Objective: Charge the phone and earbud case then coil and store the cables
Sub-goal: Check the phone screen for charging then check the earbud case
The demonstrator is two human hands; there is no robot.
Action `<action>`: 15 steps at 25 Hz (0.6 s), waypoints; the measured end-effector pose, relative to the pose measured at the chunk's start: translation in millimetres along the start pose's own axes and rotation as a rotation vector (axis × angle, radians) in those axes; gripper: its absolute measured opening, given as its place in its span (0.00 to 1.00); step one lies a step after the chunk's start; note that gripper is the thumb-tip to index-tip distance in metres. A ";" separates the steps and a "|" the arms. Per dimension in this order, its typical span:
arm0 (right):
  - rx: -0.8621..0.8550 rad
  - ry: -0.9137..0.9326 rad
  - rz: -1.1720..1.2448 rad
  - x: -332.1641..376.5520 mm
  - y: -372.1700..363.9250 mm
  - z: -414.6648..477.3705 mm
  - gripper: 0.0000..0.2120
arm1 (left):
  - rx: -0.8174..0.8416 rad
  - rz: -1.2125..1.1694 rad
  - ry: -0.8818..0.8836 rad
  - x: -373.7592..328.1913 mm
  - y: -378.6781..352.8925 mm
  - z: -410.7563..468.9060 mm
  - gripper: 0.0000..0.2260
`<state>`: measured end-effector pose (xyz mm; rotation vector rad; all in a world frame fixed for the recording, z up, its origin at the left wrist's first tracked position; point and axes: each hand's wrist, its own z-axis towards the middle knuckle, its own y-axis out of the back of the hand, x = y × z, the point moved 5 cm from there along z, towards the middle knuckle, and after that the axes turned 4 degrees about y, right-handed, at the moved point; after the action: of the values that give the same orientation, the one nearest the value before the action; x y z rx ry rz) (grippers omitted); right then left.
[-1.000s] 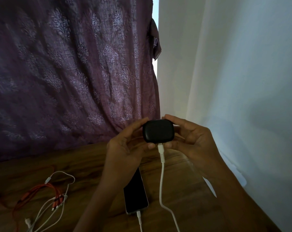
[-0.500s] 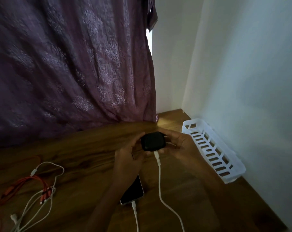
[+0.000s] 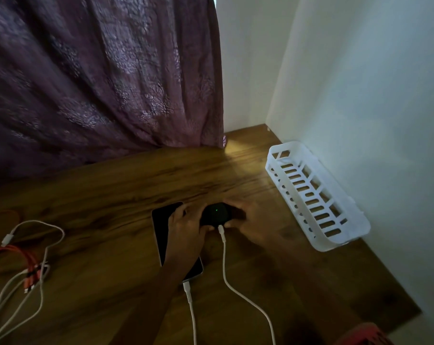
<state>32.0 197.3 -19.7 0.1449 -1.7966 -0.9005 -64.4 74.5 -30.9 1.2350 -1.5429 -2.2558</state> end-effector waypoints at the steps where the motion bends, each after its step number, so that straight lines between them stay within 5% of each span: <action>1: -0.006 0.002 -0.023 -1.7 0.1 1.5 0.27 | 0.005 0.023 -0.005 0.9 -2.2 0.2 0.23; 12: 0.015 0.045 -0.006 -8.1 7.5 -0.3 0.29 | 0.003 0.184 -0.155 -9.2 -0.4 6.8 0.22; 15: -0.395 -0.159 -0.133 -28.5 24.0 -4.2 0.21 | 0.017 -0.033 -0.126 -43.7 13.0 13.4 0.18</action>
<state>55.1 226.2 -25.5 -0.0635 -1.7301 -1.3762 -49.2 101.1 5.4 1.1510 -1.5985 -2.3878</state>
